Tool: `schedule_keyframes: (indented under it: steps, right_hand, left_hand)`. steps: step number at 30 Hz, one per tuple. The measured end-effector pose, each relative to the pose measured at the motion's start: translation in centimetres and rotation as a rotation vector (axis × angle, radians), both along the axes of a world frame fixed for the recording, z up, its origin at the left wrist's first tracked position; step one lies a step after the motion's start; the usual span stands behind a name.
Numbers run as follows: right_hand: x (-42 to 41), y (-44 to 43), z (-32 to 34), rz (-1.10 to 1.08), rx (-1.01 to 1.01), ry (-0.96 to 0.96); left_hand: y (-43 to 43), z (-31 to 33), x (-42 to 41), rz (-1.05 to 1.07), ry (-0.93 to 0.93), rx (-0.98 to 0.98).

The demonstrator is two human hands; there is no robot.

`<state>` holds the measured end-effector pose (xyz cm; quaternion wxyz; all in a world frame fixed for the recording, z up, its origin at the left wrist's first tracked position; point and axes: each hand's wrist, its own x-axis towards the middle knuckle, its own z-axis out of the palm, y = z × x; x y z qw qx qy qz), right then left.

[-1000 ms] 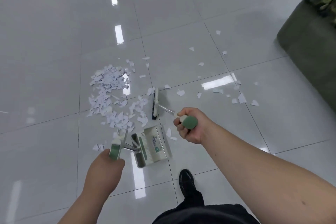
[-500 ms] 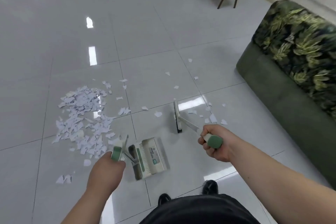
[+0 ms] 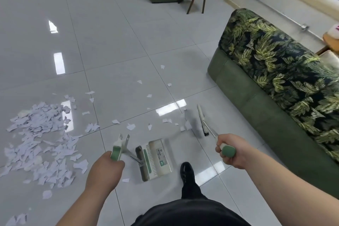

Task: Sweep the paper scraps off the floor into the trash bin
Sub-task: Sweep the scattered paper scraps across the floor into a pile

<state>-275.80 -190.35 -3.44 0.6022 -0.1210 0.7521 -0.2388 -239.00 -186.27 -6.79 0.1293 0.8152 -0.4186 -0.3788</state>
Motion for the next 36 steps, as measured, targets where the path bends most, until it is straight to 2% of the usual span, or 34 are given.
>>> schedule_keyframes:
  steps: [7,11,17,21,28,32,36]
  right_hand:
    - [-9.0,-9.0,-3.3,0.115,0.069,0.112]
    - [-11.5,-14.2,-5.2,0.198,0.110,0.084]
    - [-5.9,-16.9,-5.6,0.421,0.184,-0.102]
    - [-1.7,-18.4,-4.3,0.497,0.208,-0.268]
    - [1.5,-24.0,-5.5,0.391,0.284,-0.531]
    - [0.9,-25.9,-5.4,0.430,0.268,-0.575]
    - [-1.4,-26.8,-4.7,0.463,0.216,-0.505]
  left_hand:
    - [-6.3,0.7,-6.2,0.037,-0.025,0.041]
    - [-9.2,1.4,-9.2,0.081,-0.082,0.073]
    - [-10.9,2.7,-12.0,0.191,-0.154,0.110]
    - [-10.6,3.3,-13.2,0.268,-0.172,0.117]
    - [-9.4,3.6,-13.7,0.417,-0.207,0.137]
    - [-9.8,3.5,-14.1,0.448,-0.206,0.137]
    - [-11.5,2.9,-14.7,0.453,-0.196,0.133]
